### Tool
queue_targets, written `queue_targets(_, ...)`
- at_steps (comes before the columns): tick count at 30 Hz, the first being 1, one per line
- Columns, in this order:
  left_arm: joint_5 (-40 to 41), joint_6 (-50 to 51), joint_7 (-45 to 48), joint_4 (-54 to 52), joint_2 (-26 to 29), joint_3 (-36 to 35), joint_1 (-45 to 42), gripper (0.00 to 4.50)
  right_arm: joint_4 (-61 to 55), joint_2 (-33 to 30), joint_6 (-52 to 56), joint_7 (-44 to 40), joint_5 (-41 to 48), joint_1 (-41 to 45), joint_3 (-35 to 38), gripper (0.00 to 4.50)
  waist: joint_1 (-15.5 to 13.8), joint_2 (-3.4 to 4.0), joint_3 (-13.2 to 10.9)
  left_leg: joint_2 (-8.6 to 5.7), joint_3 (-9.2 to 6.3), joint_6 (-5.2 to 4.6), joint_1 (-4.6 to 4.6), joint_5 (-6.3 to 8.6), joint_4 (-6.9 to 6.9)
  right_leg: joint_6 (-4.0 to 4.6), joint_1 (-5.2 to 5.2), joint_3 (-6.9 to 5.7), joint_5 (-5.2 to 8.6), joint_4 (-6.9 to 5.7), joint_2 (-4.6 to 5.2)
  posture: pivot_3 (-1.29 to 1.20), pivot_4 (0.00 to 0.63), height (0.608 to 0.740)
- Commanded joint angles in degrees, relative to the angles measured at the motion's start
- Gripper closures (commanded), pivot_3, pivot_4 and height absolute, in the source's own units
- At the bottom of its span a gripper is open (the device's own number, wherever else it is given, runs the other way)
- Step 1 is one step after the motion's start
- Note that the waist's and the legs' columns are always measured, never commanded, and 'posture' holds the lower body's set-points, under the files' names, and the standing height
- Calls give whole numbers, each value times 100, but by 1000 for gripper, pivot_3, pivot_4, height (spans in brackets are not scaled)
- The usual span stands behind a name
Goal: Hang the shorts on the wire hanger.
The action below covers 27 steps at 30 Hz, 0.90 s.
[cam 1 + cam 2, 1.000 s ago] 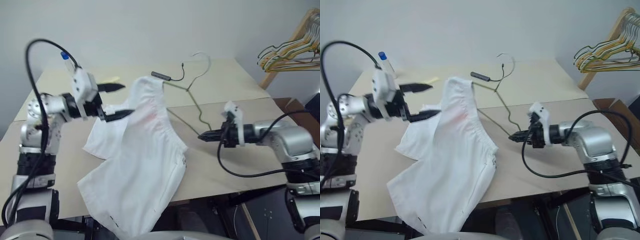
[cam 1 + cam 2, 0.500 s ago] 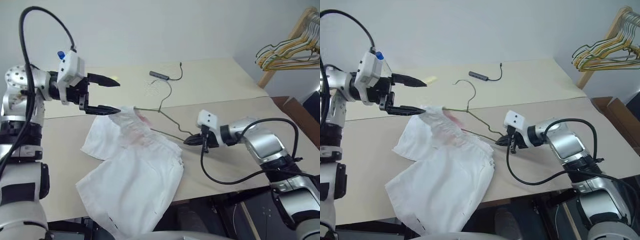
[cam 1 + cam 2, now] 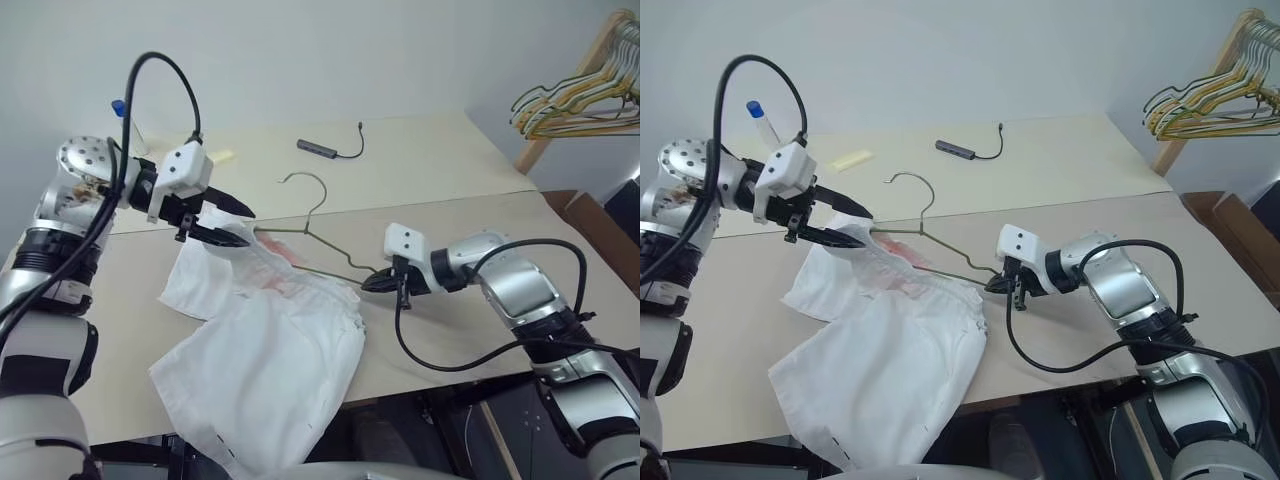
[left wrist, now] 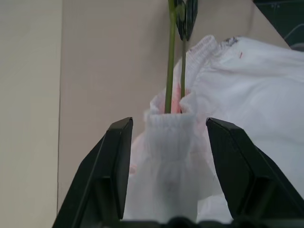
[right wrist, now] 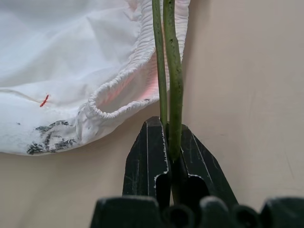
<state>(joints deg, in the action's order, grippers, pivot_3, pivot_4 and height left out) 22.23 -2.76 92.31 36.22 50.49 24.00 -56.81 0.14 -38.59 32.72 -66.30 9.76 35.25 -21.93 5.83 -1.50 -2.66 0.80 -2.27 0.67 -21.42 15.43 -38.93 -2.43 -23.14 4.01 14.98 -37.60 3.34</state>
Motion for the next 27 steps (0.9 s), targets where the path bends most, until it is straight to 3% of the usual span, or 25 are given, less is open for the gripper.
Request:
queue_targets(1,-181,-290,19,185,16,86,-170,1884,-283,-35,-50,-66,19,49,111,4500,5,0,0,0,0,0,0,0,0,0,0,0,0,0,-1,-97,0,740)
queue_targets(6,-179,-397,19,381,-121,86,-196,1884,-339,-28,-14,-71,49,55,135,4500,4,0,0,0,-1,0,-2,0,-1,0,0,-1,0,1,0,-98,0,740)
queue_targets(8,-74,-330,19,372,-145,64,-207,2239,-350,-13,-7,-61,55,58,137,4500,3,0,0,0,-1,0,-3,0,-2,0,0,-1,0,1,0,-98,0,740)
queue_targets(13,-49,-346,19,381,-130,124,-198,3825,-333,22,-1,-26,15,66,89,4500,11,0,0,0,-1,0,-2,0,-2,0,-1,-1,0,-2,0,-94,0,740)
queue_targets(16,-31,-403,19,378,-111,163,-157,4488,-343,15,-268,28,-102,33,66,4500,10,0,0,0,-2,0,-2,0,-2,0,-1,-1,0,-3,-1,-92,0,740)
queue_targets(21,-359,-653,19,491,-231,-106,-116,4488,-174,219,-1077,430,-392,-103,168,4500,10,0,0,0,-2,0,-2,0,-2,0,-1,-1,0,-2,-1,-86,0,740)
queue_targets(27,-465,-765,19,534,-147,-132,-36,4500,-192,150,-1145,470,-268,-224,507,2767,10,0,0,0,-3,0,-2,0,-4,0,0,-1,0,-5,-1,-93,0,740)
